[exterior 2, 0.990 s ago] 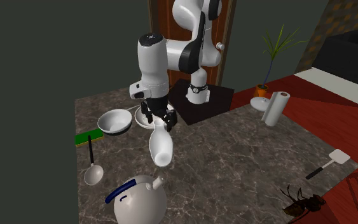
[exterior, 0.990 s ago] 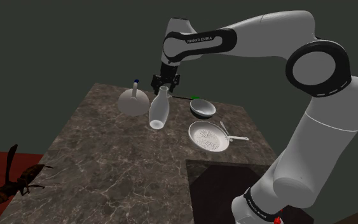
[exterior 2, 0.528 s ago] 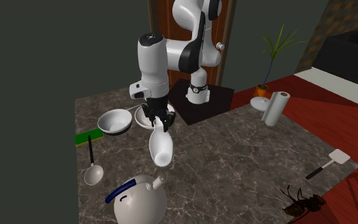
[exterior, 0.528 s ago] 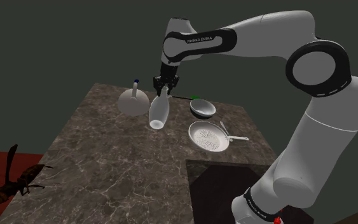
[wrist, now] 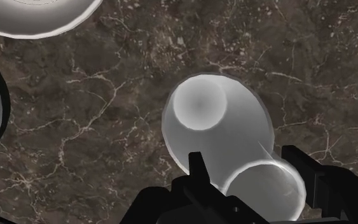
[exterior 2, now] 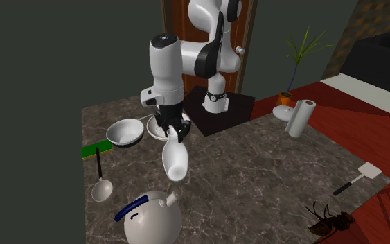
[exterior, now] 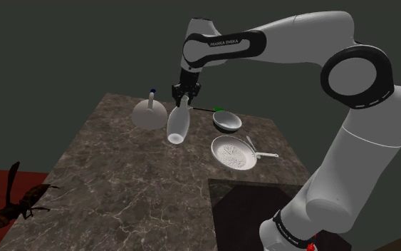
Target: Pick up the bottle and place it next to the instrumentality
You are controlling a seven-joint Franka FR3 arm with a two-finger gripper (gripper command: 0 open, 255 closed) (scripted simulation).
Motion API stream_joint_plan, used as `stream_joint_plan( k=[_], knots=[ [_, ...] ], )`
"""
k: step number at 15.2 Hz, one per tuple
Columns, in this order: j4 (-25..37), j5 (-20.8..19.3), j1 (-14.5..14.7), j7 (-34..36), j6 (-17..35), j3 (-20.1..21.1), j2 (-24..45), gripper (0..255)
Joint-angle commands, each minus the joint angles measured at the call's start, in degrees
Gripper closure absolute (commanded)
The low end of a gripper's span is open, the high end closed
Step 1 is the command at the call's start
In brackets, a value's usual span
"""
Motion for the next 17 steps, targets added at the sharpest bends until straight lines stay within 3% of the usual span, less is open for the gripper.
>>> stream_joint_plan(
  k=[1, 14, 17],
  knots=[
    [0.9, 0.0, 0.0, 0.0, -1.3, 0.0, -0.4, 255],
    [8.8, 0.0, 0.0, 0.1, -10.7, 0.0, -1.8, 255],
    [6.3, -0.3, 2.2, 3.8, -10.0, 1.5, -3.8, 255]
  ],
)
